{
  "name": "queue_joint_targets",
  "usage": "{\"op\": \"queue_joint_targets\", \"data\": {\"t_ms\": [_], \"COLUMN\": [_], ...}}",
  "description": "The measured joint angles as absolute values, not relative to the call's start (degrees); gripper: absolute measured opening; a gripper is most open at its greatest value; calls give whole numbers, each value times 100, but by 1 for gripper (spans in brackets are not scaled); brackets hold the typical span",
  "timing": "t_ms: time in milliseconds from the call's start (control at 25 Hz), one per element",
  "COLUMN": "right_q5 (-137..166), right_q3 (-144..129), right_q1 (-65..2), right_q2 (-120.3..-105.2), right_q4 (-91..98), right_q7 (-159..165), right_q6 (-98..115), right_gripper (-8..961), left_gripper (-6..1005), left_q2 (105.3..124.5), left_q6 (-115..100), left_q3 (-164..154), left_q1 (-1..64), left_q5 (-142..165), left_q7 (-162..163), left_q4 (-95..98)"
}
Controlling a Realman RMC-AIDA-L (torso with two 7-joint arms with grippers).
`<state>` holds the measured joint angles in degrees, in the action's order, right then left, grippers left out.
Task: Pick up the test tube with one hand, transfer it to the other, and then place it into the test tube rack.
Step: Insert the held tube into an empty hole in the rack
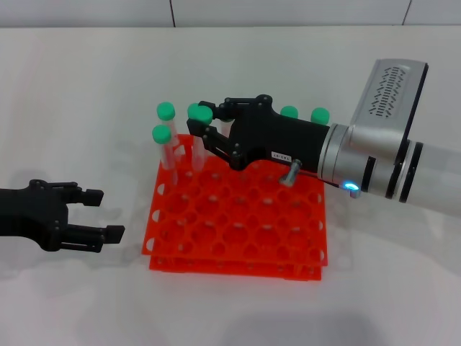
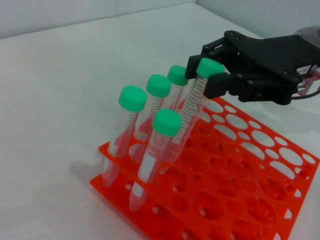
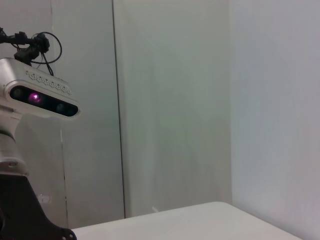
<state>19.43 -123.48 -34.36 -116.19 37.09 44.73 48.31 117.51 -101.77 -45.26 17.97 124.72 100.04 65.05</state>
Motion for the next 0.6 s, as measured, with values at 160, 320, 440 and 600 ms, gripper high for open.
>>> {"op": "queue_joint_targets", "data": {"t_ms": [160,320,440,600], "right_q5": [1943,1943,1943,1942], "right_q3": [-12358,-12359,-12359,-12385], "right_q1": [-3436,-3431,-3435,-3437], "right_q2": [-11619,-11619,-11619,-11619], "right_q4": [3706,3687,3645,3632], "right_q7": [4473,4474,4486,4502], "right_q6": [4808,4801,4797,4770], "right_gripper": [271,271,271,271], "left_gripper": [865,864,864,865], "left_q2": [11751,11750,11750,11750], "left_q6": [-10177,-10172,-10166,-10161], "left_q3": [-4526,-4526,-4526,-4526], "left_q1": [1798,1793,1793,1803], "left_q5": [12472,12472,12472,12472], "left_q7": [10002,9991,9972,9958], "left_q4": [6504,6498,6490,6436]}}
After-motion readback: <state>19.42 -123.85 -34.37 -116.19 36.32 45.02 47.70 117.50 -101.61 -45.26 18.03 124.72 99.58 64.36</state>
